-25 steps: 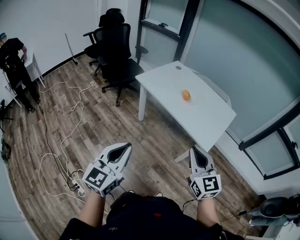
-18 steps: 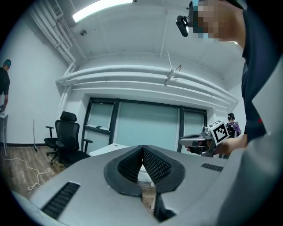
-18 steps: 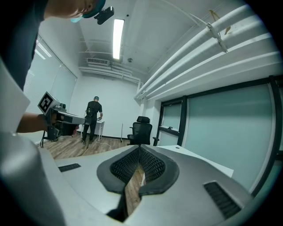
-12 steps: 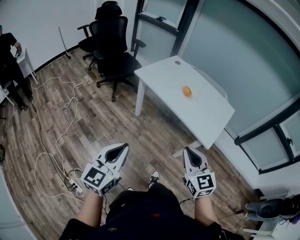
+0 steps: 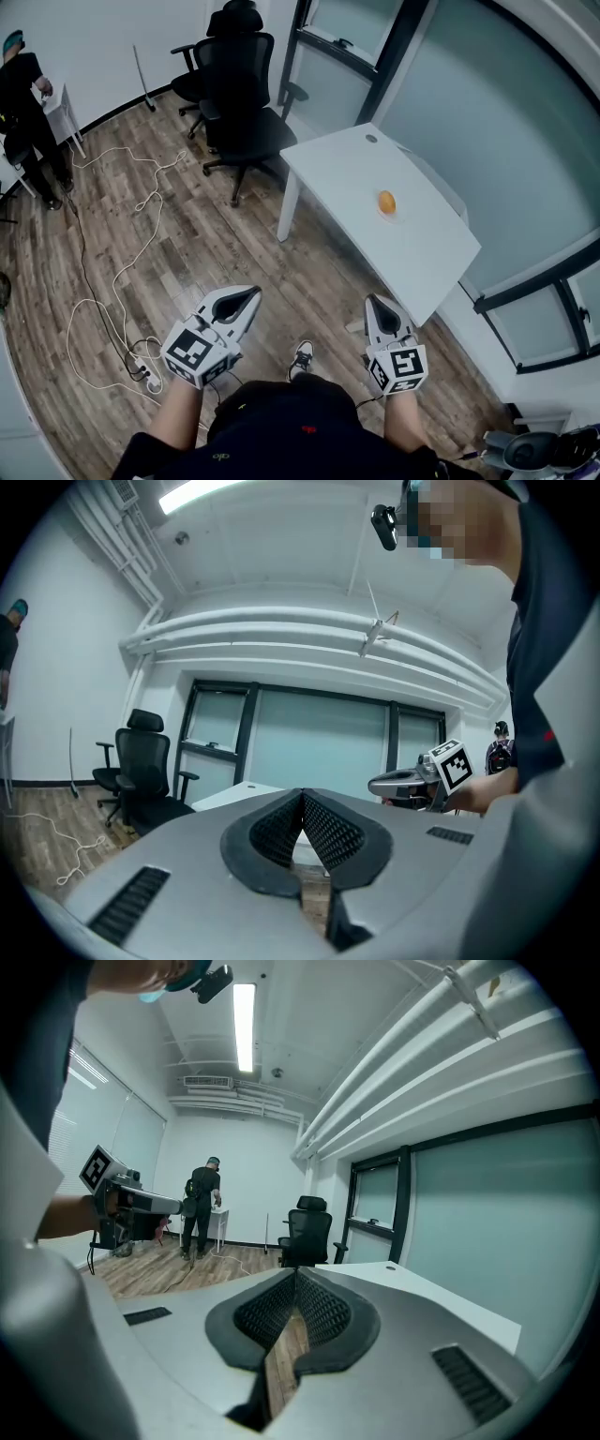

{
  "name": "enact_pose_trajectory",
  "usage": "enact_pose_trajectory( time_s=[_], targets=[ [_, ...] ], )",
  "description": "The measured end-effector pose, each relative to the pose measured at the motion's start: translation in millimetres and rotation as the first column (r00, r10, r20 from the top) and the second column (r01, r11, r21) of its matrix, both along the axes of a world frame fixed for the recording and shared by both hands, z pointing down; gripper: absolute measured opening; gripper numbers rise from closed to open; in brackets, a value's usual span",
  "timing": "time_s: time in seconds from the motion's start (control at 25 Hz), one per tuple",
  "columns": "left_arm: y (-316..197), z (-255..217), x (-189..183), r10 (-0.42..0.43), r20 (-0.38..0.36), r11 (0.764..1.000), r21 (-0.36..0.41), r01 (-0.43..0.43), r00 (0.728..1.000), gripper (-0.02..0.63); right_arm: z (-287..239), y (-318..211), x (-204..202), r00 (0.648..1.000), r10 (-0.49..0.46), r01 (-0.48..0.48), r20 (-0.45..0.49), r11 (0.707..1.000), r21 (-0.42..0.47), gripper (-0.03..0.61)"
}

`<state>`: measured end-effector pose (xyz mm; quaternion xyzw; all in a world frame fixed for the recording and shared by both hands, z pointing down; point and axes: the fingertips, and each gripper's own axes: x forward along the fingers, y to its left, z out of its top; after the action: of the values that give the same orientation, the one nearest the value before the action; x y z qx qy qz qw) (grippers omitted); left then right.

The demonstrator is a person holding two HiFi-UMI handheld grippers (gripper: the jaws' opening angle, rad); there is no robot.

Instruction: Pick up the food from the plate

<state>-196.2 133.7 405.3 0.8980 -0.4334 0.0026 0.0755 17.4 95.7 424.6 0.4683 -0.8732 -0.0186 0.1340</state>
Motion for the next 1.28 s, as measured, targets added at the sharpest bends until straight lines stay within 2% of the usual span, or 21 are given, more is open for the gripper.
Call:
enact_pose_trajectory(
  time_s=[0.2, 0.48, 0.76, 1.04, 1.28],
  targets=[
    [-49.4, -5.6, 29.3, -0.001, 0.025, 1.0, -0.004, 0.001, 1.0, 0.023, -1.7, -50.7, 25.1, 1.0, -0.004, 0.003, 0.029, 1.0, 0.005, 0.026],
    [-120.0, -16.8, 108.8, 0.047, 0.093, 0.999, -0.008, -0.047, 0.995, 0.023, 3.9, -123.3, 107.7, 0.993, 0.057, -0.054, 0.103, 0.998, -0.031, 0.026],
    [-182.5, -29.2, 178.1, 0.057, 0.115, 0.998, -0.022, -0.055, 0.992, 0.023, 18.8, -179.0, 182.9, 0.985, 0.104, -0.095, 0.141, 0.993, -0.068, 0.026],
    [-230.3, -25.6, 217.6, 0.1, 0.115, 0.995, -0.031, -0.097, 0.988, 0.023, 26.1, -214.1, 223.6, 0.976, 0.147, -0.136, 0.162, 0.987, -0.081, 0.026],
    [-286.2, -13.6, 229.5, 0.143, 0.087, 0.989, -0.039, -0.14, 0.986, 0.023, 36.3, -257.7, 233.1, 0.973, 0.181, -0.169, 0.14, 0.981, -0.092, 0.026]
  ],
)
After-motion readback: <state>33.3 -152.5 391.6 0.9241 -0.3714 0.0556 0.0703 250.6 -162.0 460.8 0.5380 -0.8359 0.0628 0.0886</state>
